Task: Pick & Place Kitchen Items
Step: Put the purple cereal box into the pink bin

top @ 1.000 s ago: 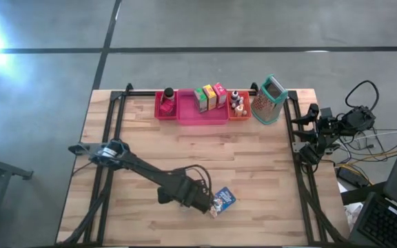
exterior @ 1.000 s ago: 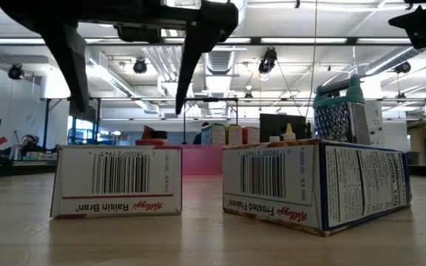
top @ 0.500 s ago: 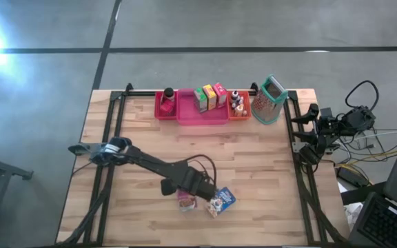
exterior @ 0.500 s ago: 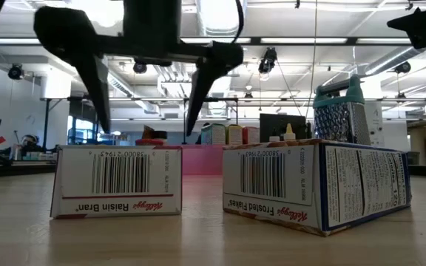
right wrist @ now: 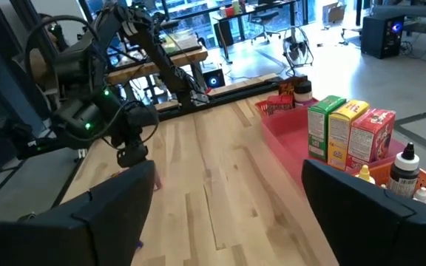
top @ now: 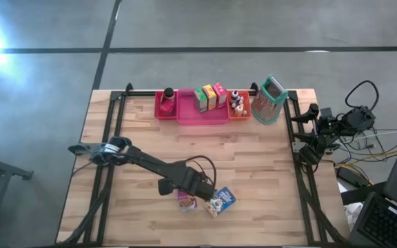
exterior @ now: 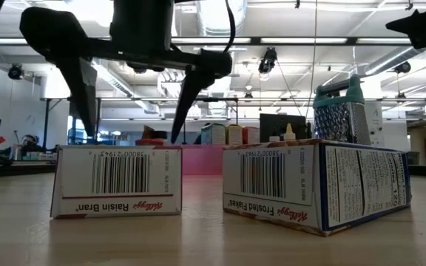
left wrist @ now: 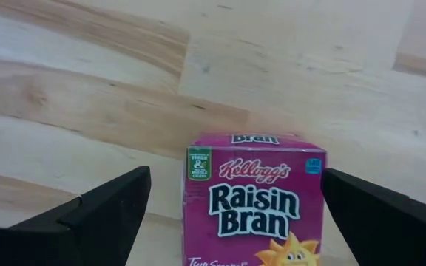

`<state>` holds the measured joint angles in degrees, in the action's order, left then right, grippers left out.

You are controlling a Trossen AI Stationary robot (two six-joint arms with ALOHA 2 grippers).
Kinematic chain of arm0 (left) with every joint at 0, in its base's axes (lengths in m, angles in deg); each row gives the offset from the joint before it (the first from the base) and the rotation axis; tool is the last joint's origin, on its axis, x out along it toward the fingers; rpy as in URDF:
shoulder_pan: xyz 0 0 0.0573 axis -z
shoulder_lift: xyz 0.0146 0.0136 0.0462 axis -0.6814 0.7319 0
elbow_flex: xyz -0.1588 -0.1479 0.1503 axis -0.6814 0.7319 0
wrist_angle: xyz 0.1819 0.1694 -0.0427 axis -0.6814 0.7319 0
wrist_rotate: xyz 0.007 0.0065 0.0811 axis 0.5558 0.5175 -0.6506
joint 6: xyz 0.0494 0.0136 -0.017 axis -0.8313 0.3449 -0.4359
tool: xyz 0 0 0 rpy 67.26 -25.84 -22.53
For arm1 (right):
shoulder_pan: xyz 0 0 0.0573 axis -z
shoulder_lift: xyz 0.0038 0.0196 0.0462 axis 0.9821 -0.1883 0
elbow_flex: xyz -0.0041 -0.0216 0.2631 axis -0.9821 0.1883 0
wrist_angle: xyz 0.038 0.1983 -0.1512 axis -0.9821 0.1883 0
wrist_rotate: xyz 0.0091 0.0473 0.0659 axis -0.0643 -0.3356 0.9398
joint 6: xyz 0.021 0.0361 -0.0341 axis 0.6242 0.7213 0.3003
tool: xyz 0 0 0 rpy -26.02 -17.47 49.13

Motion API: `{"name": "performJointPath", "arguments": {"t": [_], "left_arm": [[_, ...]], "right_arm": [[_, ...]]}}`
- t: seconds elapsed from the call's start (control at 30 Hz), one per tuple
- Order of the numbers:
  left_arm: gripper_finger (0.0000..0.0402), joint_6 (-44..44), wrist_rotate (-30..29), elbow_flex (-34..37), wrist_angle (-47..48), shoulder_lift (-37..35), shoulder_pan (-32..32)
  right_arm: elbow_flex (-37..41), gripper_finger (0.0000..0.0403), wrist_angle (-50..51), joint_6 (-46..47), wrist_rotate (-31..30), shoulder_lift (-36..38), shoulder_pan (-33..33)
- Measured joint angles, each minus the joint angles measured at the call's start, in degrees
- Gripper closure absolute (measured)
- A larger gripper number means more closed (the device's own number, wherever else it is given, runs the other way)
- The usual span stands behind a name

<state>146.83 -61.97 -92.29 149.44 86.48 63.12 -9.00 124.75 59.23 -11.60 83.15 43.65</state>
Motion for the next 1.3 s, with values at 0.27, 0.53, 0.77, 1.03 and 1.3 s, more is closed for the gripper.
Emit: {"name": "performJointPath", "arguments": {"t": [0.27, 0.53, 0.77, 1.03, 1.3], "left_arm": [[0.0002, -1.5, -0.8, 0.7, -0.1, -0.6, -0.4], [0.0002, -1.5, -0.8, 2.8, -3.0, -0.6, -0.4], [0.0002, -1.9, -0.8, 2.3, -2.9, -1.0, -0.4], [0.0002, -2.4, -0.8, 2.5, -4.1, -1.0, -0.4], [0.0002, -2.2, -0.8, 2.5, -4.6, -1.0, -0.2]], "right_arm": [[0.0, 0.0043, 0.0, 0.0, 0.0, 0.0, 0.0], [0.0, 0.0054, 0.0, 0.0, 0.0, 0.0, 0.0], [0.0, 0.0077, 0.0, 0.0, 0.0, 0.0, 0.0], [0.0, 0.0104, 0.0, 0.0, 0.0, 0.0, 0.0], [0.0, 0.0129, 0.0, 0.0, 0.0, 0.0, 0.0]]}}
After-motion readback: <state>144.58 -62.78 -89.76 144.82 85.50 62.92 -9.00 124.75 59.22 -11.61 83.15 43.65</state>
